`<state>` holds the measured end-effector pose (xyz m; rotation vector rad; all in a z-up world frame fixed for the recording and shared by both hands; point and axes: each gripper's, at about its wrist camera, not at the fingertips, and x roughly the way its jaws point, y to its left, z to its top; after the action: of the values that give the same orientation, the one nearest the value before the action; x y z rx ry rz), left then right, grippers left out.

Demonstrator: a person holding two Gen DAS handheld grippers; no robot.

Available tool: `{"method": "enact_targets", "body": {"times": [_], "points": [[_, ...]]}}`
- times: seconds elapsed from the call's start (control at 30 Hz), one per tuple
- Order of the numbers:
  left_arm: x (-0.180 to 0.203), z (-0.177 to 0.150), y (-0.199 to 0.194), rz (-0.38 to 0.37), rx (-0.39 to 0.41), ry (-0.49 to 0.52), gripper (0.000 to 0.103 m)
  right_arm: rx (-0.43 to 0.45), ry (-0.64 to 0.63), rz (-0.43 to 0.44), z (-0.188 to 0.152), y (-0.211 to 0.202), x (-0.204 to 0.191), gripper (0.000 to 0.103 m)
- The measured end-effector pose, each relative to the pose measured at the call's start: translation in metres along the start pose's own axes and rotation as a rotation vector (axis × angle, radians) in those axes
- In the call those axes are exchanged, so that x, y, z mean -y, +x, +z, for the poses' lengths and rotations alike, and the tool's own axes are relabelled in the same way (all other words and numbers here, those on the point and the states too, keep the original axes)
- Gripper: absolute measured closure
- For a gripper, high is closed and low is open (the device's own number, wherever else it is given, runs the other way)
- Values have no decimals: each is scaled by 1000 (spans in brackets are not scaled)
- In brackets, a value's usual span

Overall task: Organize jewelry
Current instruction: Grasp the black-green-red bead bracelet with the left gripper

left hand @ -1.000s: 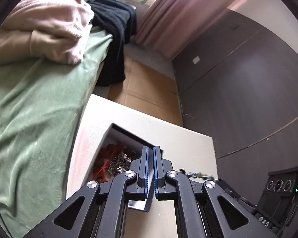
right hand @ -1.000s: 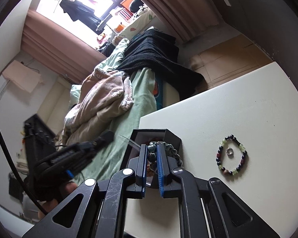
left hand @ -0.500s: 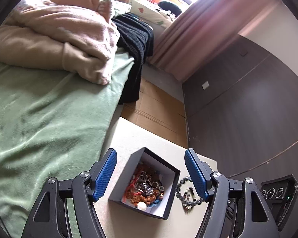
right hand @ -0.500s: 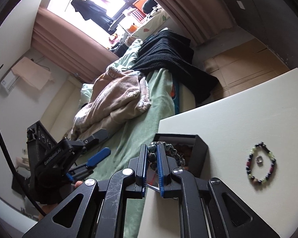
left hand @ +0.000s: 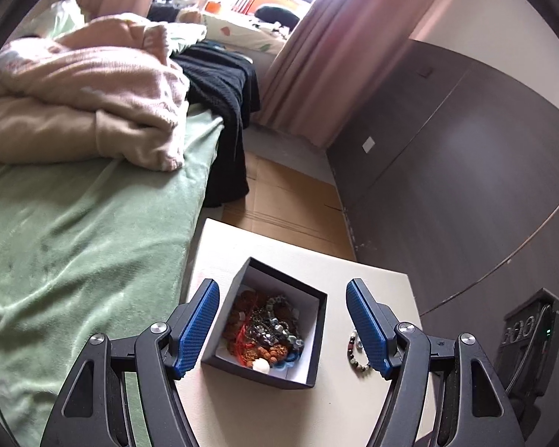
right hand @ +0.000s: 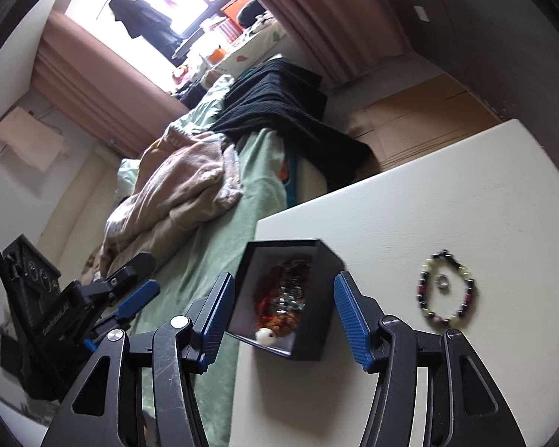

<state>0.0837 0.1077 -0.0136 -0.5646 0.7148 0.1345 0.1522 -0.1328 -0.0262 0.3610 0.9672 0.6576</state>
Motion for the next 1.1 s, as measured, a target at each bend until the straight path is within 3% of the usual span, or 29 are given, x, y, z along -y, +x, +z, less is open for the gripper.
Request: {"method": "enact_targets", "body": {"times": [0.1,0.17,0.27,0.33,0.53,0.67,0.8,0.83,0.93,1.1], "points": [[13,-8,-1,24,23,30,32,30,25,-41,-1,-18,12,45],[21,-13,-1,22,30,36,32,55,48,-86,-1,-29,23,33],[31,-21,3,-27,25,26,32,93,76,-121,-2,-47,36,26],[40,-26,5,-14,30,45,32,106,99,-127,-3,-56,45,22],[64,-38,10,9,42,119,32,143,160,-166,-5,-75,69,22],[72,-42,19,14,1,123,32,159,141,-238,-4,-85,74,22],[92,-49,32,23,-46,227,32,138,160,-246,-1,-89,85,22],[95,-51,35,15,-55,231,30,129,164,-246,0,-90,88,22],[99,-56,45,4,-82,207,8,117,169,-276,3,-91,95,22],[109,-63,62,20,-127,234,4,97,211,-285,5,-91,109,15]]}}
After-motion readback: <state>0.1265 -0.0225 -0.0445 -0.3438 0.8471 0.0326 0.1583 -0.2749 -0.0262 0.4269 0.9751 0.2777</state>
